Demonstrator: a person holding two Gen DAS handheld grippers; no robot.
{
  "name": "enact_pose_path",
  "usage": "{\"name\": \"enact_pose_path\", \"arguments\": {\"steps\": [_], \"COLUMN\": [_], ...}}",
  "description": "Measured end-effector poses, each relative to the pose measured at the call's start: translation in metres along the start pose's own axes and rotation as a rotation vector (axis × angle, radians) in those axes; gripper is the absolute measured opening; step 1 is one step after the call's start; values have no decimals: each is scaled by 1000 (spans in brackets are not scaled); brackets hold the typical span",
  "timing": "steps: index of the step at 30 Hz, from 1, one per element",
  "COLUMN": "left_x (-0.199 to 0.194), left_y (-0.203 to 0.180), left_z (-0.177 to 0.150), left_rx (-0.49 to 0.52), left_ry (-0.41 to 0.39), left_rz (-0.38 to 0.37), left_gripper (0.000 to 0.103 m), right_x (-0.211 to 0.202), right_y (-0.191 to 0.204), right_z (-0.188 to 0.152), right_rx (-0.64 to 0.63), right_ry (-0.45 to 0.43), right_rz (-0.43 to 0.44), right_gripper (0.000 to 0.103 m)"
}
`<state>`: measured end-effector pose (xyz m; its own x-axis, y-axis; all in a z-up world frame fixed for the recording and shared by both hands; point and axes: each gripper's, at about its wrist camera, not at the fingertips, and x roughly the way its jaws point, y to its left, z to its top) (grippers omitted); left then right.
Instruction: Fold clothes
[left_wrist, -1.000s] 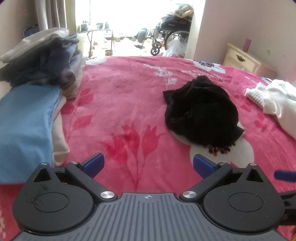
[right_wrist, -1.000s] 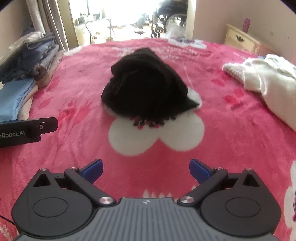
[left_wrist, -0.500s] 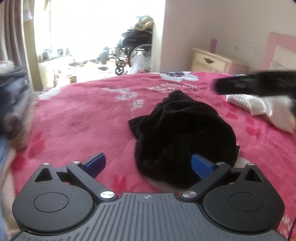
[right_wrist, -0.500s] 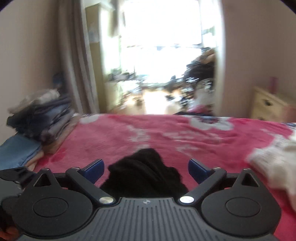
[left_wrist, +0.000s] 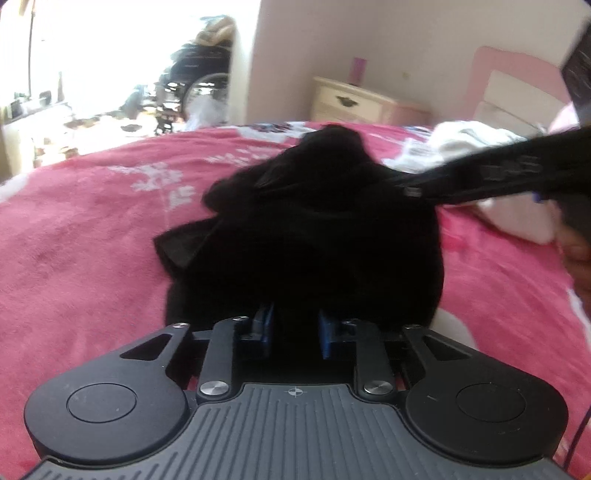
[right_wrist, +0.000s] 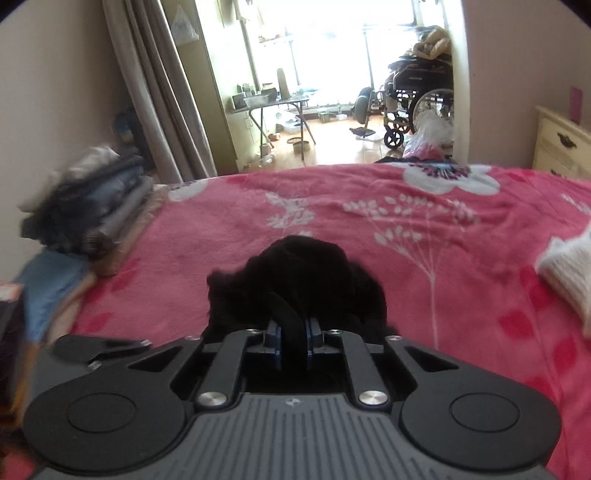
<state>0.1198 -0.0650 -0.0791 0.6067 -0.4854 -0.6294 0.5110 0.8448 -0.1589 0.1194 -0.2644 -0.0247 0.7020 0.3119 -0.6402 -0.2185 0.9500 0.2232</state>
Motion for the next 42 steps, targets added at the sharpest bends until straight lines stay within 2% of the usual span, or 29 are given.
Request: {"name": "enact_pose_path", "arguments": {"steps": [4, 7, 11, 13, 16, 18, 20, 21, 23, 24, 25, 27, 28, 32, 34, 35, 36, 37, 39, 42], "left_x": [-28, -42, -52, -53, -56, -59, -59, -57, -49, -44, -39, -28, -24, -12, -7, -5, -4, -3, -2, -8], "left_y": [-11, -20, -23, -19, -9, -3, -2, -4, -11, -14, -18, -22, -26, -34, -36, -37, -38, -40, -42, -40], "left_z": [-18, -34, -57, -61, -52, -43, -33, -28, -20, -18, -16, -15, -16, -18, -16, -16, -16, -16, -17, -19], "left_rx": [16, 47, 110, 112, 81, 57, 70, 99, 166, 183, 199, 237, 267, 394, 427, 436, 444, 450, 445, 428], "left_ry": [29, 80, 154, 186, 171, 129, 71, 45, 18, 18, 18, 3, -6, -37, -30, -27, -25, -25, -20, -30], "left_rz": [-111, -184, -212, -216, -202, -181, -138, -113, -88, -83, -79, -65, -43, 22, 25, 21, 15, 9, -8, -17], "left_gripper": [21, 21, 22, 23, 31, 41, 50, 54, 69, 72, 72, 72, 72, 72, 72, 71, 71, 67, 52, 49], "right_x": [-60, -87, -100, -102, -117, -133, -146, -150, -154, -150, -143, -127, -119, -70, -46, -38, -30, -35, -45, -93], "right_y": [-5, -4, -2, 0, -6, -10, -20, -25, -27, -28, -31, -33, -34, -45, -56, -61, -66, -65, -63, -39], "right_z": [-29, -64, -117, -138, -146, -139, -120, -110, -94, -86, -80, -68, -64, -53, -54, -57, -59, -59, -59, -55], "right_rx": [101, 145, 154, 128, 145, 138, 152, 164, 169, 172, 184, 220, 243, 283, 307, 329, 349, 356, 370, 304], "right_ry": [30, 112, 290, 382, 437, 399, 322, 278, 185, 144, 124, 93, 82, 95, 124, 142, 159, 142, 108, -3], "right_rz": [72, 91, 67, 23, 0, -24, -29, -28, -27, -27, -19, 18, 40, 46, 8, 3, -1, 21, 67, 257], "right_gripper": [12, 12, 12, 14, 15, 16, 17, 22, 41, 51, 55, 57, 61, 63, 60, 54, 30, 11, 7, 6]}}
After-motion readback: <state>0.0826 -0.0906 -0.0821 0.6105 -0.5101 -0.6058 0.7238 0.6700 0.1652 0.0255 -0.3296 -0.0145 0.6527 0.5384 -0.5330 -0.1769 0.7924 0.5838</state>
